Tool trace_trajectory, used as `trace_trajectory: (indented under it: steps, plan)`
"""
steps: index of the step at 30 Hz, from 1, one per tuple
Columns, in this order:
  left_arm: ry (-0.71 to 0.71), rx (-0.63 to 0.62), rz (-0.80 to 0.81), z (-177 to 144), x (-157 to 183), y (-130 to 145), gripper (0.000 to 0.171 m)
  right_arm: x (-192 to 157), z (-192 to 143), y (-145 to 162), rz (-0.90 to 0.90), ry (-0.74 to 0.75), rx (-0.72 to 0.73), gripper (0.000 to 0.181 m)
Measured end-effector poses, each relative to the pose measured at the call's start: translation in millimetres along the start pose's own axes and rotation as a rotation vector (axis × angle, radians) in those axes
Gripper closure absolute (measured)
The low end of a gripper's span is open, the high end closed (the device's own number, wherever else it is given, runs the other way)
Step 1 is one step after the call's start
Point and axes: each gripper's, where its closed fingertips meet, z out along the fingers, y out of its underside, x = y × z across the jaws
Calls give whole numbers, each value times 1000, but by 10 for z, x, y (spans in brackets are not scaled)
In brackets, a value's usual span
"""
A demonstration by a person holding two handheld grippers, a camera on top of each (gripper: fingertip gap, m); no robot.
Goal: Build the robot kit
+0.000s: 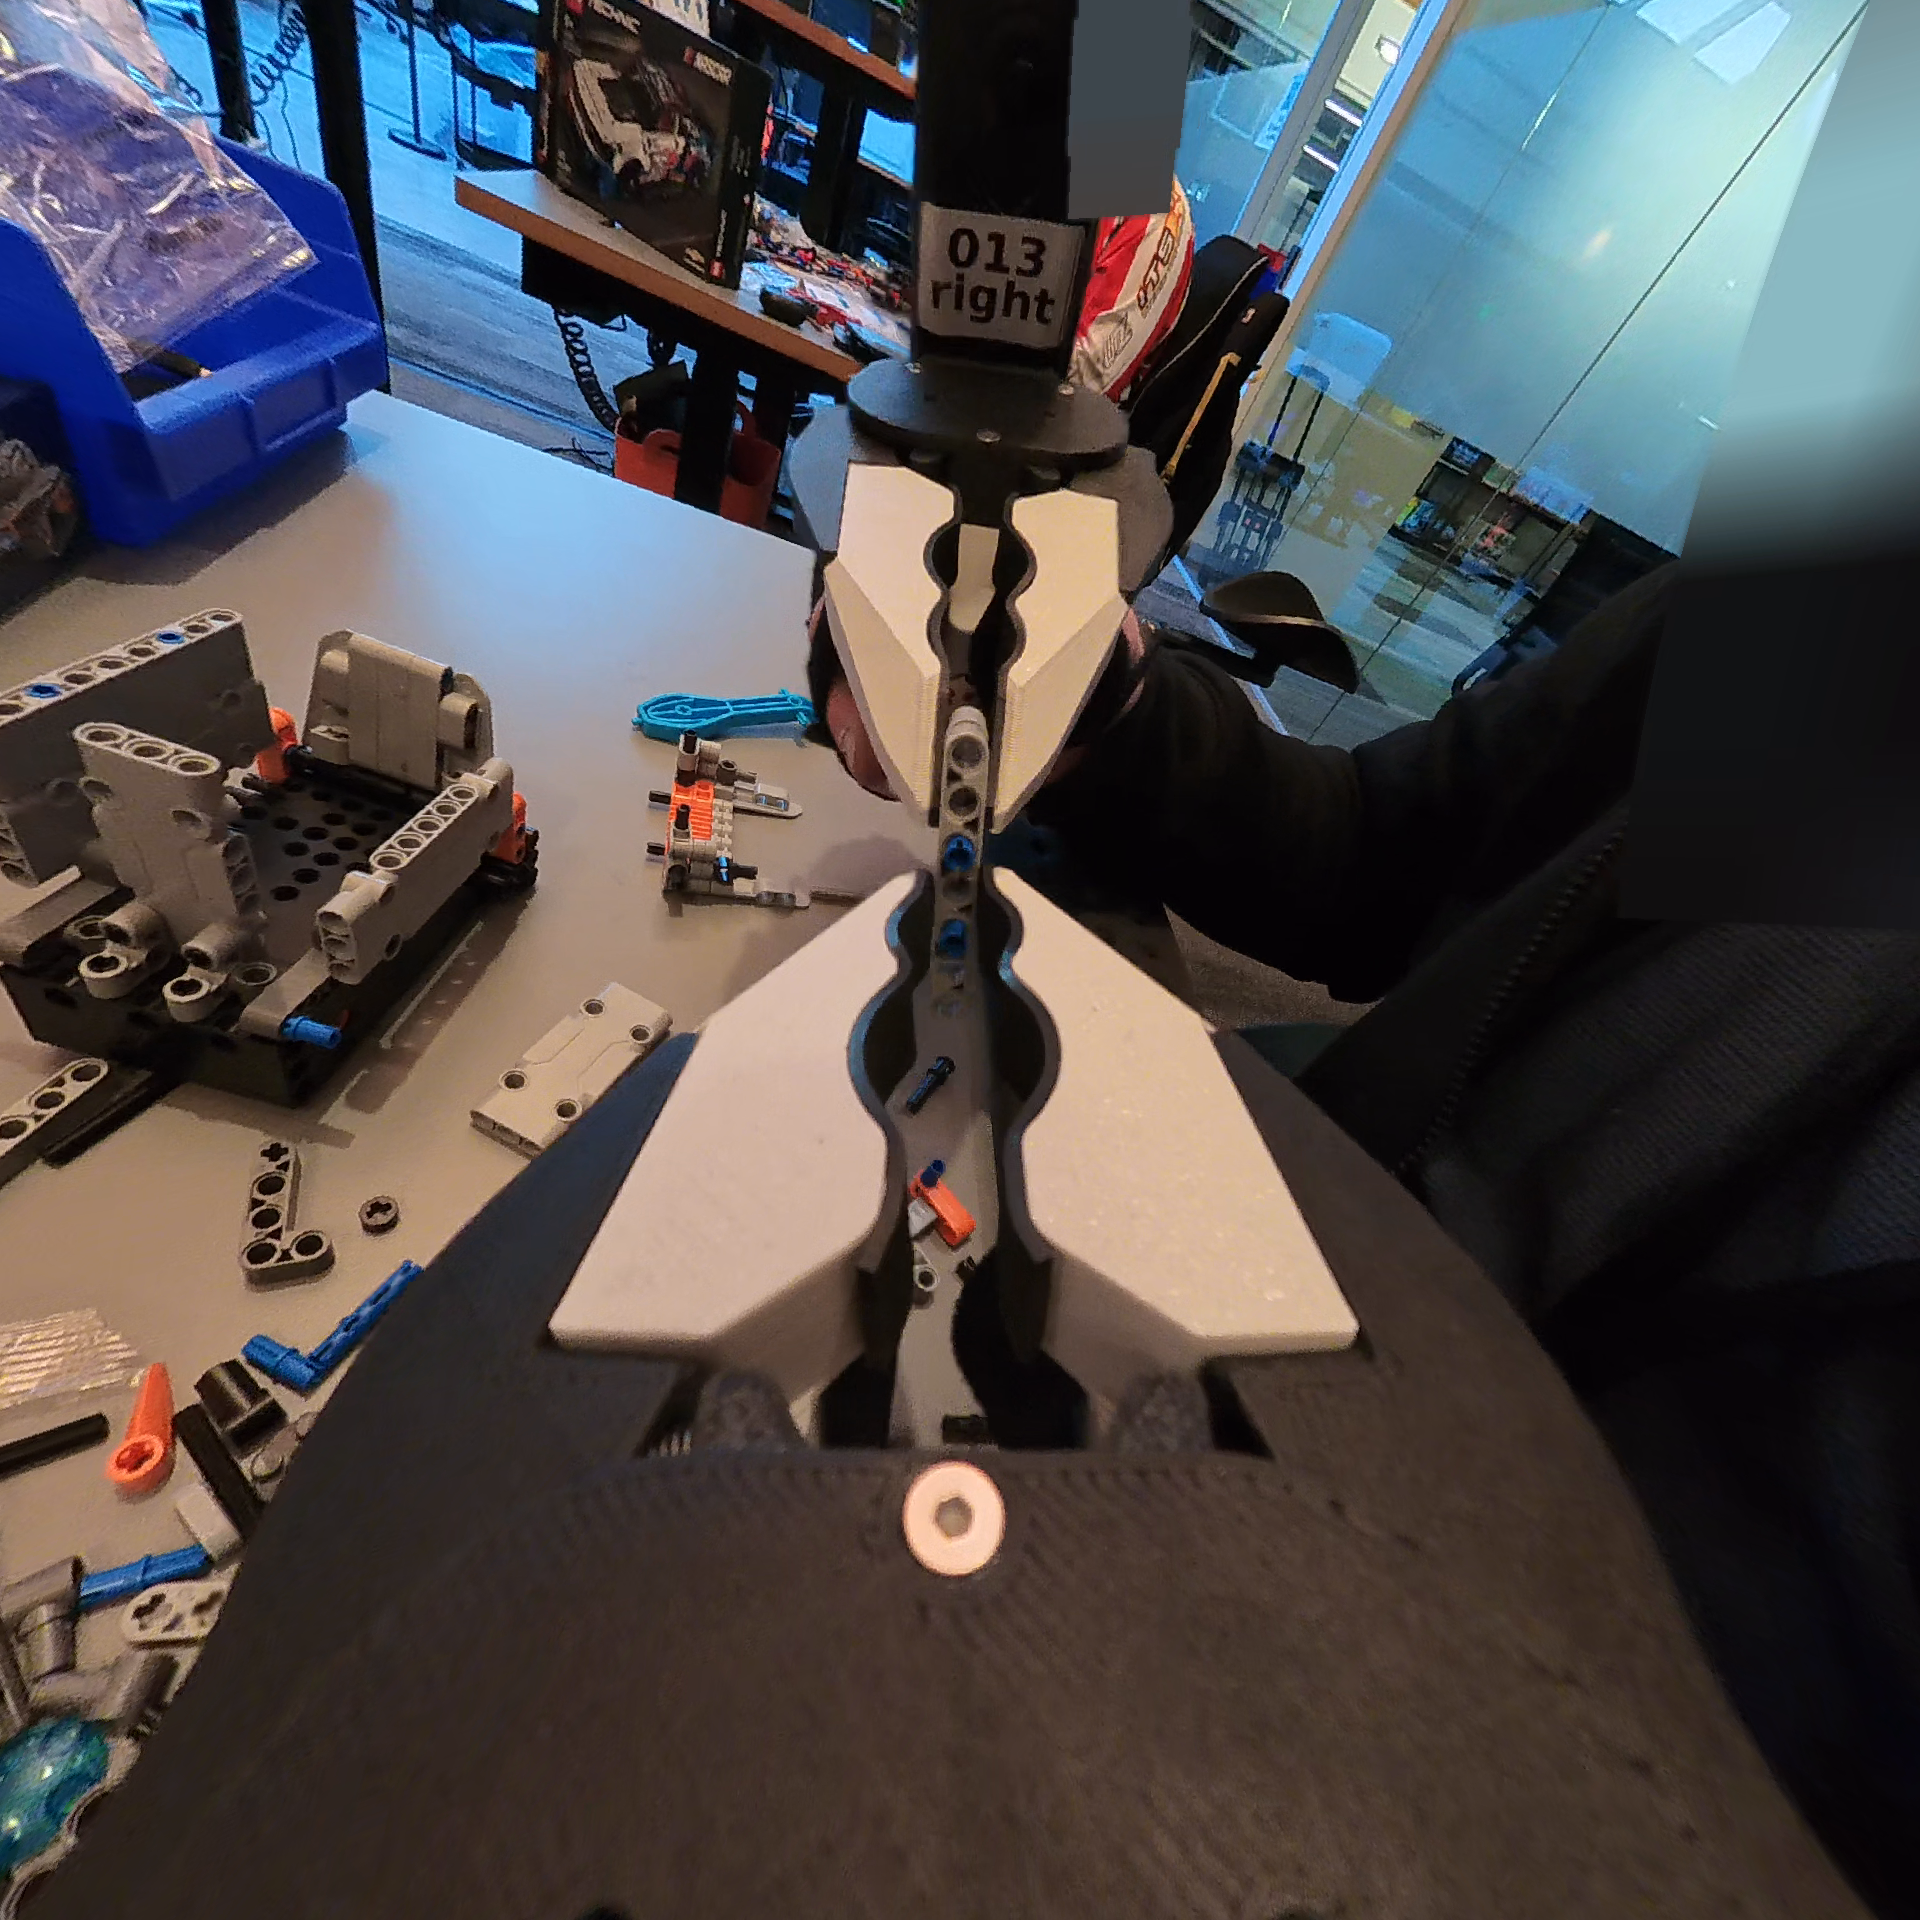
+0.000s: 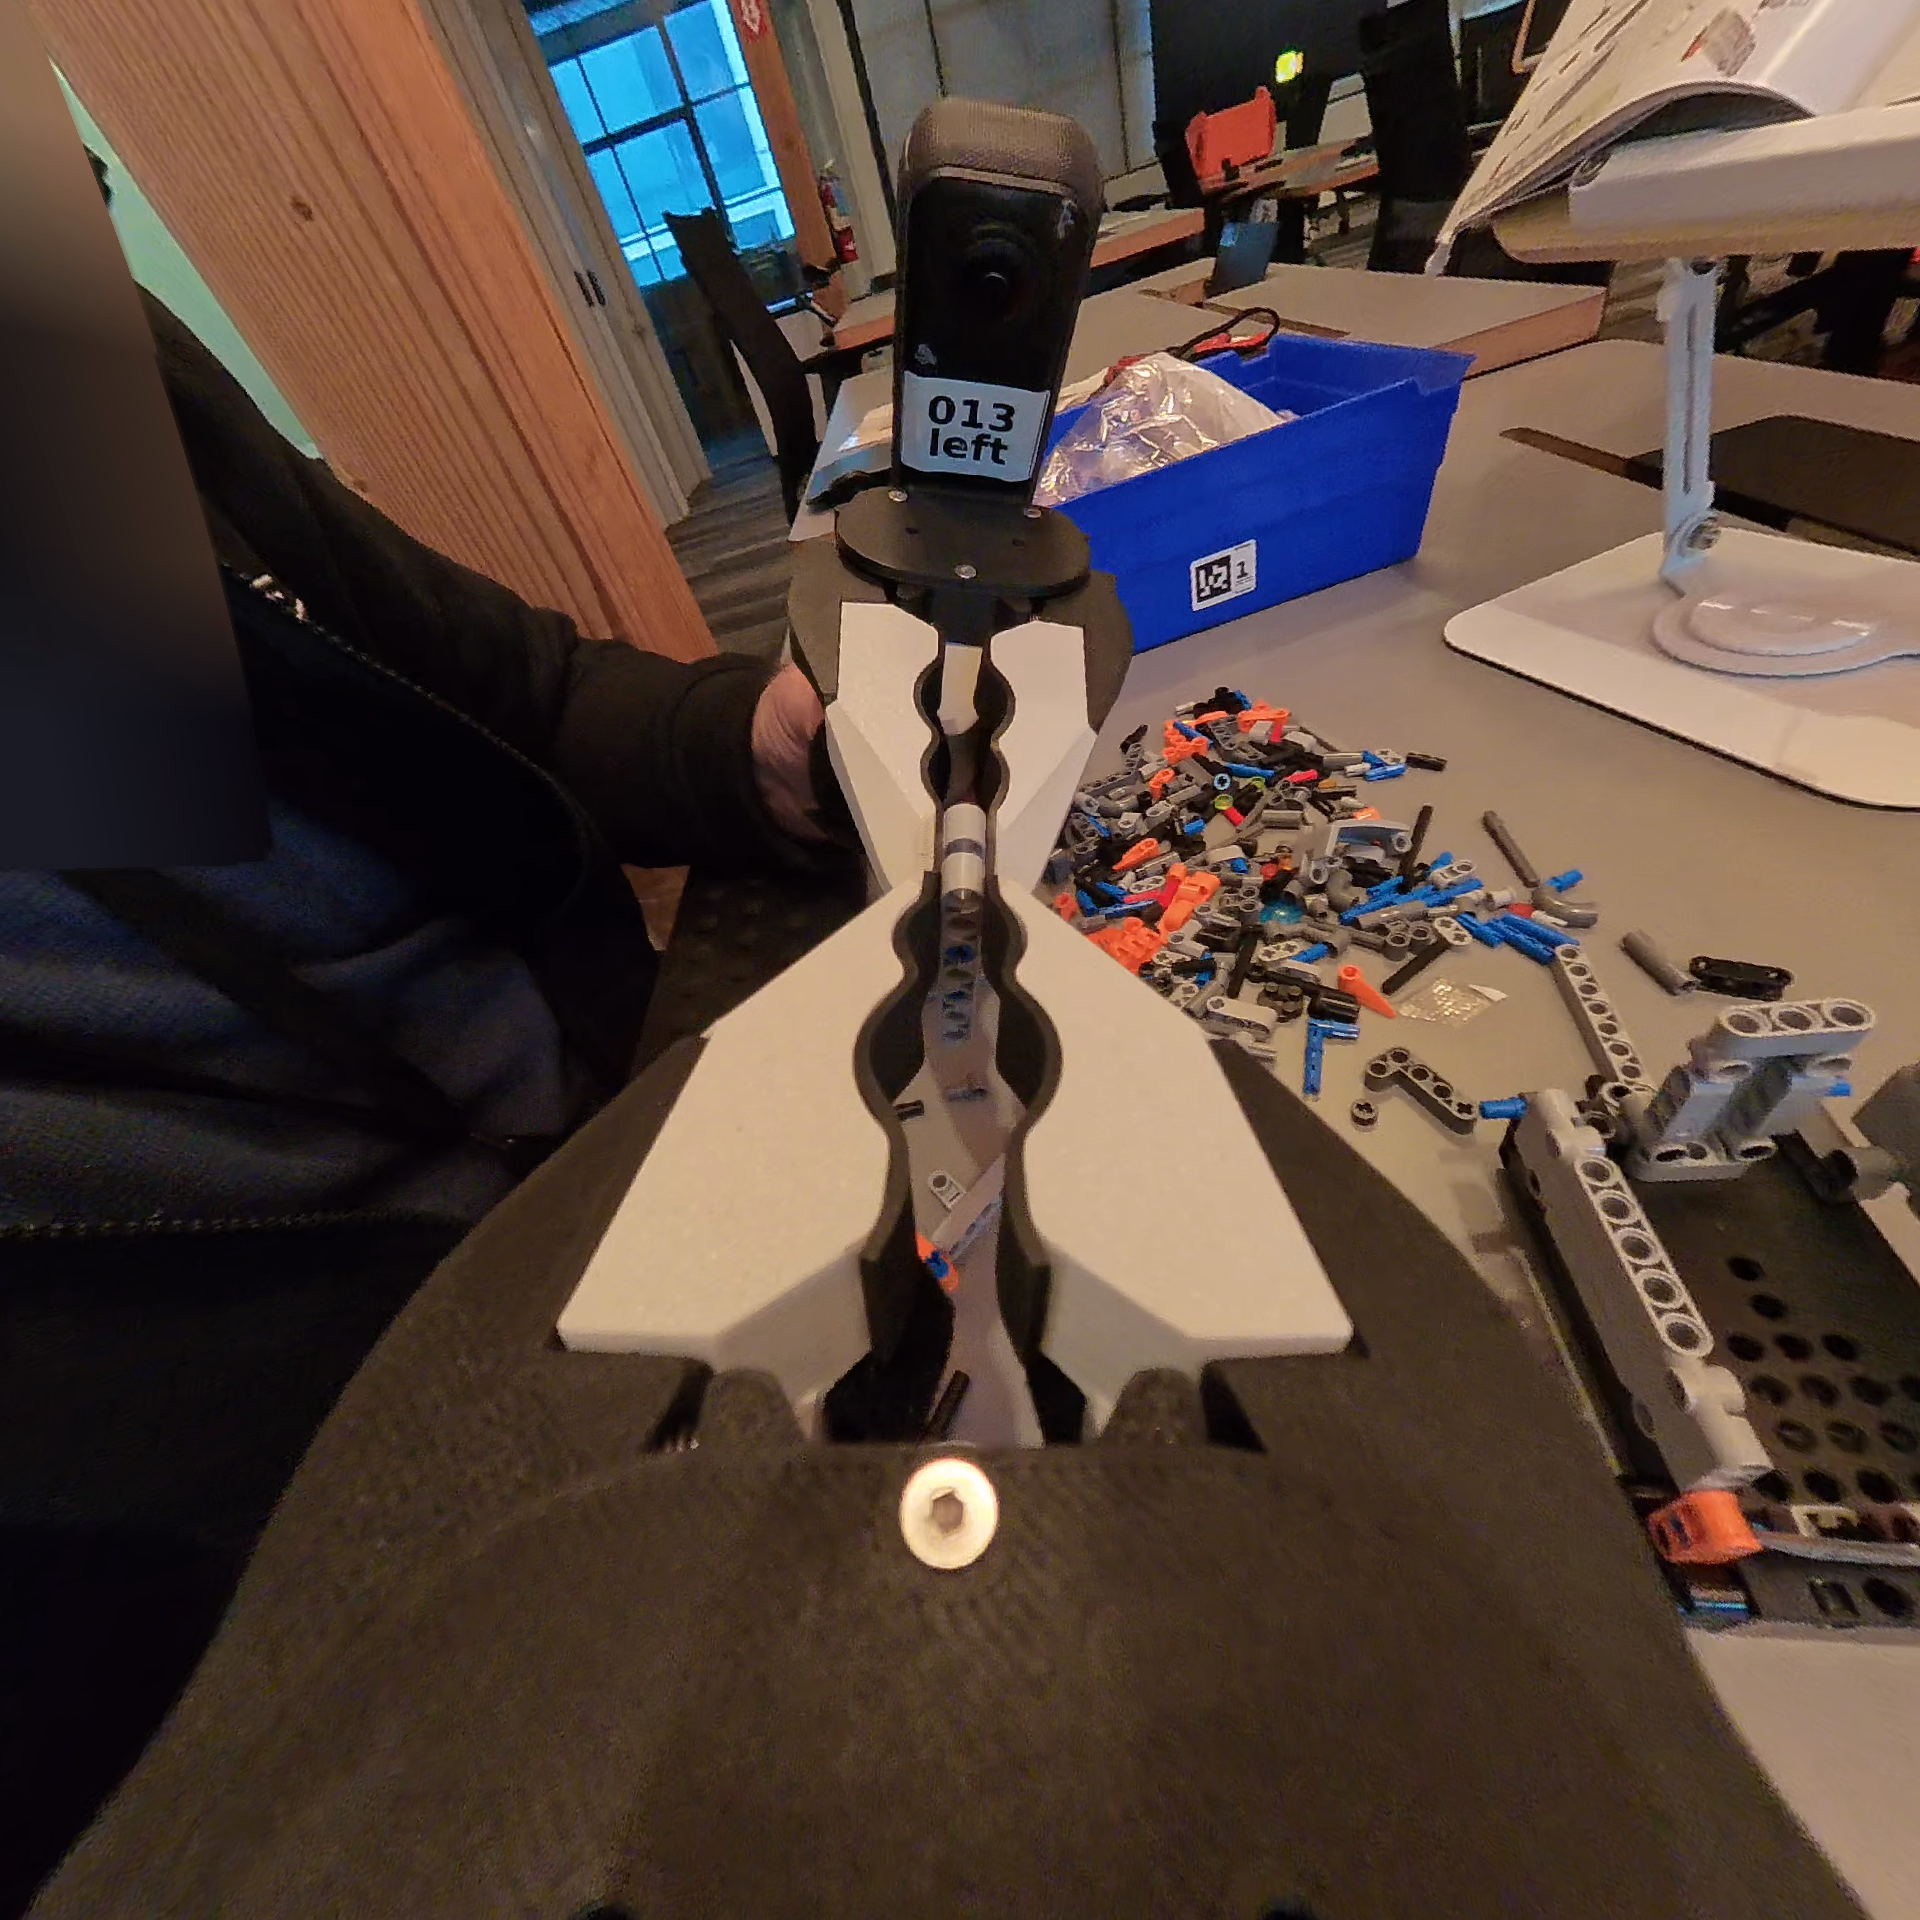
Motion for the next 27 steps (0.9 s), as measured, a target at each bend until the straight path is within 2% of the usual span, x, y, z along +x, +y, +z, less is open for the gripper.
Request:
trace_trajectory:
  steps: [3,6,11,20,27]
  plan:
    - [-3,37,-18,-27,-28,-73,154,-5,-3,5,7,-8,1,176]
    - [-7,-4,12,48,14,-8,166,-18,14,20,4,-11,-9,176]
    - [-22,26,61,28,67,-79,167,-69,-1,-53,5,-34,34,176]
    - [-19,177,-19,-39,135,-287,168,-109,-48,-201,24,-51,144,176]
    - [-27,177,1,-35,139,-295,168,-107,-55,-209,44,-60,157,175]
